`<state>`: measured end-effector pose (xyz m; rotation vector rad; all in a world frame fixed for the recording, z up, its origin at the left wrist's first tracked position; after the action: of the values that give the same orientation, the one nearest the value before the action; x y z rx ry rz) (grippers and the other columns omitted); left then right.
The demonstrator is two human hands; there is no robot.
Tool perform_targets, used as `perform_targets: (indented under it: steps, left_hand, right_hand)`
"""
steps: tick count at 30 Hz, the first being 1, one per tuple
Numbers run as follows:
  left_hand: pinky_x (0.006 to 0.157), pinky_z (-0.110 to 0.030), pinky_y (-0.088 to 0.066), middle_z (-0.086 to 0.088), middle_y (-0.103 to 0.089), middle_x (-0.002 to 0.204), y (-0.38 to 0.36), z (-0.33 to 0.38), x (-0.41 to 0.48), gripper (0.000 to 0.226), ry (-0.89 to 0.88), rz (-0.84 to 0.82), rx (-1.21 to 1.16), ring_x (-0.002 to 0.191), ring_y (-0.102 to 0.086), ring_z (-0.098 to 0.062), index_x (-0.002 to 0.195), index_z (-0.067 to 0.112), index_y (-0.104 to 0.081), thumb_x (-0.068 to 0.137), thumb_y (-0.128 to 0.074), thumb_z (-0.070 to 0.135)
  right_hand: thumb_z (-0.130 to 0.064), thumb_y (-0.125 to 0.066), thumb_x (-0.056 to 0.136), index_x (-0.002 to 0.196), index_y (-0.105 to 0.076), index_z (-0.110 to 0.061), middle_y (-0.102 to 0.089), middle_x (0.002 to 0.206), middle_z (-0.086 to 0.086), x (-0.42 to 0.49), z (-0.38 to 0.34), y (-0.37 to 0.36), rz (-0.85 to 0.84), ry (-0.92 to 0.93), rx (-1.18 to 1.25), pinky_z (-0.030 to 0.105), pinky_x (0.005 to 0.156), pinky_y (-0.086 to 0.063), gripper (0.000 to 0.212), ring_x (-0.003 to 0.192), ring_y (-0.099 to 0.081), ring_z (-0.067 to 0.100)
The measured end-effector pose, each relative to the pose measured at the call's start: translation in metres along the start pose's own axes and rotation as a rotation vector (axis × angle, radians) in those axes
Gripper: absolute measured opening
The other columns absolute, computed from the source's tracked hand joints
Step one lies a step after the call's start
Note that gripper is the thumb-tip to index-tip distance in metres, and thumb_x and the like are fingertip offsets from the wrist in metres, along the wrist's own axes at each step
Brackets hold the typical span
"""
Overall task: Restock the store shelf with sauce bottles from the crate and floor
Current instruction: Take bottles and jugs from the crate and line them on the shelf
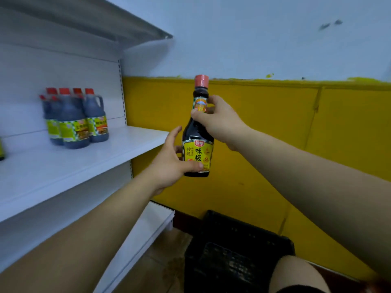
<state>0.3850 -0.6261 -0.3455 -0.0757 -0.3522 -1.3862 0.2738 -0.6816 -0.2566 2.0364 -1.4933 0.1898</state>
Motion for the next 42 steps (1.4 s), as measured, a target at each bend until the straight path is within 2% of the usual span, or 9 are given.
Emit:
perform_targets:
  steps: [10, 13, 16, 20, 26, 29, 34, 38, 42]
  left_hand:
    - [0.078, -0.029, -0.057, 0.0, -0.056, 0.117, 0.085, 0.012, -0.064, 0.087, 0.014, 0.271, 0.156, 0.097, -0.065, -0.015, 0.127, 0.043, -0.026, 0.072, -0.079, 0.001]
    - [0.067, -0.018, -0.055, 0.008, -0.053, 0.112, 0.112, 0.018, -0.091, 0.091, 0.037, 0.376, 0.228, 0.093, -0.064, -0.009, 0.137, 0.036, -0.023, 0.074, -0.077, 0.0]
    - [0.07, -0.02, -0.055, 0.001, -0.051, 0.119, 0.139, 0.02, -0.119, 0.096, 0.088, 0.481, 0.321, 0.094, -0.064, -0.008, 0.144, 0.031, -0.018, 0.074, -0.078, 0.003]
    - [0.069, -0.018, -0.054, -0.003, -0.047, 0.125, 0.174, 0.021, -0.154, 0.098, 0.154, 0.592, 0.414, 0.093, -0.062, -0.006, 0.145, 0.032, -0.012, 0.076, -0.077, 0.004]
    - [0.062, -0.011, -0.051, 0.004, -0.048, 0.115, 0.22, 0.02, -0.187, 0.101, 0.24, 0.718, 0.499, 0.089, -0.059, 0.0, 0.149, 0.03, -0.005, 0.079, -0.074, 0.005]
    - [0.072, -0.013, -0.049, 0.002, -0.048, 0.121, 0.245, 0.014, -0.193, 0.099, 0.293, 0.755, 0.576, 0.093, -0.059, 0.0, 0.15, 0.034, -0.002, 0.083, -0.071, 0.01]
    - [0.095, -0.029, -0.041, -0.007, -0.041, 0.146, 0.296, -0.013, -0.21, 0.085, 0.607, 0.762, 0.791, 0.129, -0.045, -0.024, 0.151, 0.031, -0.011, 0.087, -0.066, 0.036]
    - [0.11, -0.035, -0.031, -0.003, -0.037, 0.151, 0.331, -0.037, -0.229, 0.064, 0.86, 0.668, 1.081, 0.135, -0.038, -0.022, 0.146, 0.02, -0.034, 0.091, -0.054, 0.049]
    - [0.116, -0.049, -0.017, 0.002, -0.027, 0.156, 0.354, -0.05, -0.238, 0.064, 0.953, 0.579, 1.257, 0.142, -0.025, -0.018, 0.146, 0.027, -0.033, 0.092, -0.033, 0.063]
  right_hand:
    - [-0.032, -0.057, 0.095, 0.128, -0.042, -0.019, -0.062, 0.112, 0.007, -0.008, -0.049, -0.095, -0.299, 0.122, -0.006, 0.043, 0.085, -0.054, 0.039, 0.096, -0.063, 0.024]
    - [-0.034, -0.058, 0.094, 0.13, -0.039, -0.02, -0.062, 0.111, 0.006, -0.015, -0.069, -0.131, -0.397, 0.177, 0.043, 0.044, 0.085, -0.055, 0.043, 0.095, -0.064, 0.023]
    - [-0.032, -0.061, 0.092, 0.127, -0.036, -0.021, -0.061, 0.105, 0.003, -0.025, -0.087, -0.167, -0.504, 0.219, 0.107, 0.037, 0.076, -0.054, 0.044, 0.09, -0.063, 0.02]
    - [-0.028, -0.062, 0.092, 0.124, -0.038, -0.02, -0.058, 0.095, -0.003, -0.038, -0.11, -0.213, -0.589, 0.271, 0.17, 0.039, 0.081, -0.054, 0.04, 0.088, -0.061, 0.018]
    - [-0.026, -0.063, 0.092, 0.13, -0.039, -0.019, -0.062, 0.108, 0.006, -0.048, -0.138, -0.276, -0.701, 0.291, 0.273, 0.045, 0.087, -0.054, 0.046, 0.095, -0.063, 0.025]
    - [-0.025, -0.062, 0.092, 0.135, -0.036, -0.021, -0.062, 0.111, 0.004, -0.044, -0.146, -0.304, -0.724, 0.318, 0.295, 0.042, 0.086, -0.053, 0.05, 0.097, -0.063, 0.024]
    - [-0.024, -0.06, 0.094, 0.141, -0.031, -0.023, -0.056, 0.11, -0.003, -0.029, -0.149, -0.353, -0.752, 0.406, 0.274, 0.033, 0.082, -0.046, 0.056, 0.097, -0.057, 0.019]
    - [-0.024, -0.061, 0.094, 0.142, -0.031, -0.023, -0.053, 0.108, -0.007, -0.011, -0.143, -0.389, -0.77, 0.397, 0.27, 0.03, 0.079, -0.04, 0.057, 0.096, -0.052, 0.016]
    - [-0.025, -0.06, 0.094, 0.141, -0.031, -0.024, -0.058, 0.117, -0.002, 0.002, -0.134, -0.419, -0.786, 0.377, 0.262, 0.032, 0.081, -0.043, 0.055, 0.1, -0.055, 0.018]
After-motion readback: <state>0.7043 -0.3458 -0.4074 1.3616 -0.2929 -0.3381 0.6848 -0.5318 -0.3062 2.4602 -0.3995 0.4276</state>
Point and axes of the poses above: each hand's wrist, its own x-axis towards the middle knuckle, its own y-axis out of the back of the hand, z = x × y, the point moved 6 cm from there along x, towards the middle knuckle
